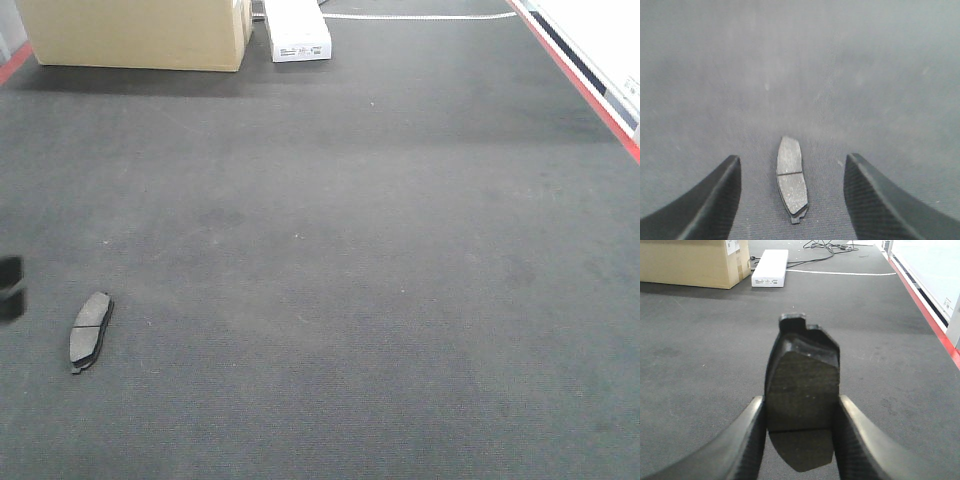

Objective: Move and align brake pads A on conveyor
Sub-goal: 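Raise the open left gripper away from the placed brake pad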

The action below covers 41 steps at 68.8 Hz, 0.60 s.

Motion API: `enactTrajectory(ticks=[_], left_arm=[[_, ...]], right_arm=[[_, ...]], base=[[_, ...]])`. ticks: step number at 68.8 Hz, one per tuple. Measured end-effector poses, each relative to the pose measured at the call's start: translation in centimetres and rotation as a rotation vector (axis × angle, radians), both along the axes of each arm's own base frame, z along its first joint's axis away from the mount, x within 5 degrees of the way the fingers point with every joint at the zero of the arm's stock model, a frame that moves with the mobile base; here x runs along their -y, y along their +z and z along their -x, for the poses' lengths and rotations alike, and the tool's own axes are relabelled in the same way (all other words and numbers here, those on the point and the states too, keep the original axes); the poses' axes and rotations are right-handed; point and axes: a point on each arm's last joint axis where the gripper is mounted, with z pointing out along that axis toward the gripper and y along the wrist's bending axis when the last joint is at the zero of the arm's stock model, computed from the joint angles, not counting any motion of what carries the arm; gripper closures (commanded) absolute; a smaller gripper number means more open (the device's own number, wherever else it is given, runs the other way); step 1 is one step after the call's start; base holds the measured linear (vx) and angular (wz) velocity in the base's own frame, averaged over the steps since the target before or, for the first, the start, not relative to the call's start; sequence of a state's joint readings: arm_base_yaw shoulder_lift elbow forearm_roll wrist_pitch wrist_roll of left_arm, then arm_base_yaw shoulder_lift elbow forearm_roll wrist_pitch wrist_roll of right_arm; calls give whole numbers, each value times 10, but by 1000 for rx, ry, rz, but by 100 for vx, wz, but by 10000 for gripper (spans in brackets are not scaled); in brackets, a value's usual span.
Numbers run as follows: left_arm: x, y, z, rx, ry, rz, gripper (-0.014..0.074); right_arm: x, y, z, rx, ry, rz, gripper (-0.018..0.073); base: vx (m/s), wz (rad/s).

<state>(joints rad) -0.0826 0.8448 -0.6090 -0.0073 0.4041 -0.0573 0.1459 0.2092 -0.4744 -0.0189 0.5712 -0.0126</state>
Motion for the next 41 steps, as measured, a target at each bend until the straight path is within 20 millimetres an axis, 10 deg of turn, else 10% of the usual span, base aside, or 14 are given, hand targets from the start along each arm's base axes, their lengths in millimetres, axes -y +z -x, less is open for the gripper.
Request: enactTrajectory(ticks=[41], left_arm=[[-8,-8,97,393,1,33,174]], right_arm=[[0,0,0,0,0,0,569]], base=[[0,0]])
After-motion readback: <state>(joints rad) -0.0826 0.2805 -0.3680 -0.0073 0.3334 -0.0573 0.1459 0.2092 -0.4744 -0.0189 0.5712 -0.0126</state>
